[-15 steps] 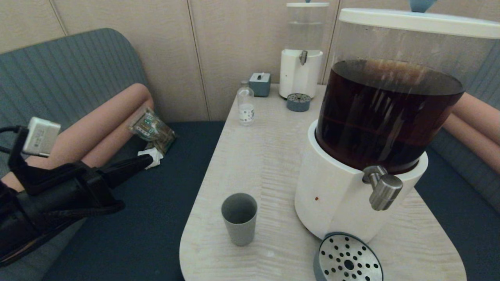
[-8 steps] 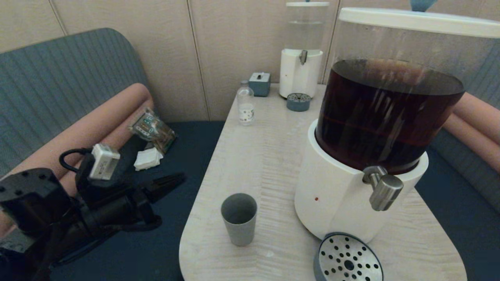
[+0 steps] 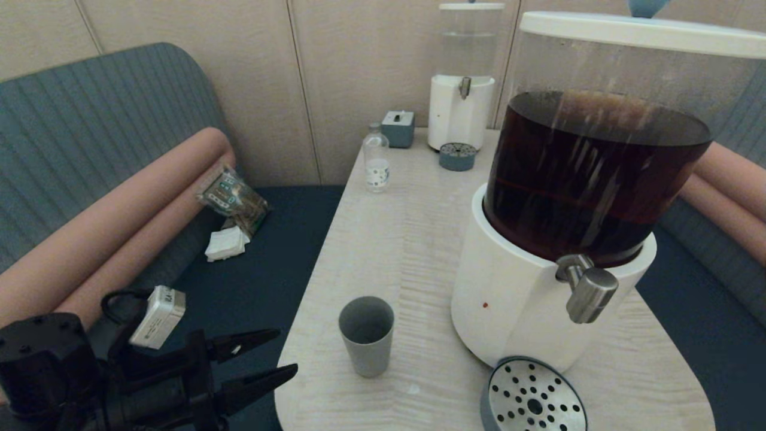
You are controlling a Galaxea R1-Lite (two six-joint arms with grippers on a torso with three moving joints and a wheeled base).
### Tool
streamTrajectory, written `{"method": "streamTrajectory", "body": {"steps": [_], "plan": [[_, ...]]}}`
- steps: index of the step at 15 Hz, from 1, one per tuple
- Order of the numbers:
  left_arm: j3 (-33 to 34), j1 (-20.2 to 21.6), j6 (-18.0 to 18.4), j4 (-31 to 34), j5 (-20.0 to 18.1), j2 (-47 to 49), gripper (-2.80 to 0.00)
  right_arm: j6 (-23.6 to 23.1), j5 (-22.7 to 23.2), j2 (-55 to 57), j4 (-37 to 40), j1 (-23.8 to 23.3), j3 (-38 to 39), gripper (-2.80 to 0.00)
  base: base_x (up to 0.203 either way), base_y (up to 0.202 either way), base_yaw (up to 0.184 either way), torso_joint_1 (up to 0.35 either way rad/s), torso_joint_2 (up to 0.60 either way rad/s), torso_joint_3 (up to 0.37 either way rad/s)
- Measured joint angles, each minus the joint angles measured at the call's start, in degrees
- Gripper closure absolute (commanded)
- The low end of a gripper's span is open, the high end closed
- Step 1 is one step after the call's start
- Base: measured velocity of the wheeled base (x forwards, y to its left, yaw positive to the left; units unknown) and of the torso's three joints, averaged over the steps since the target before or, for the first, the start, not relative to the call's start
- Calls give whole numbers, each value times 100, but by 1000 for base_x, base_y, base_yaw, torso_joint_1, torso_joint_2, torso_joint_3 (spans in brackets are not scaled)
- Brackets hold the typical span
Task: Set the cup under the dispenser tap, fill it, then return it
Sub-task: Pick up the cup
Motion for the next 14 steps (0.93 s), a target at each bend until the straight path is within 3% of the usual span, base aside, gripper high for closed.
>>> {"method": "streamTrajectory", "body": {"steps": [7,10,14], "plan": [[-43,193,540,0,-154,224,-280,2,2,0,0,0,0,0,0,0,0,0,0,0],[-228,185,647,4,-741,613,-280,2,2,0,-1,0,0,0,0,0,0,0,0,0],[-590,84,669,2,-989,985,-280,5,5,0,-2,0,0,0,0,0,0,0,0,0]]}}
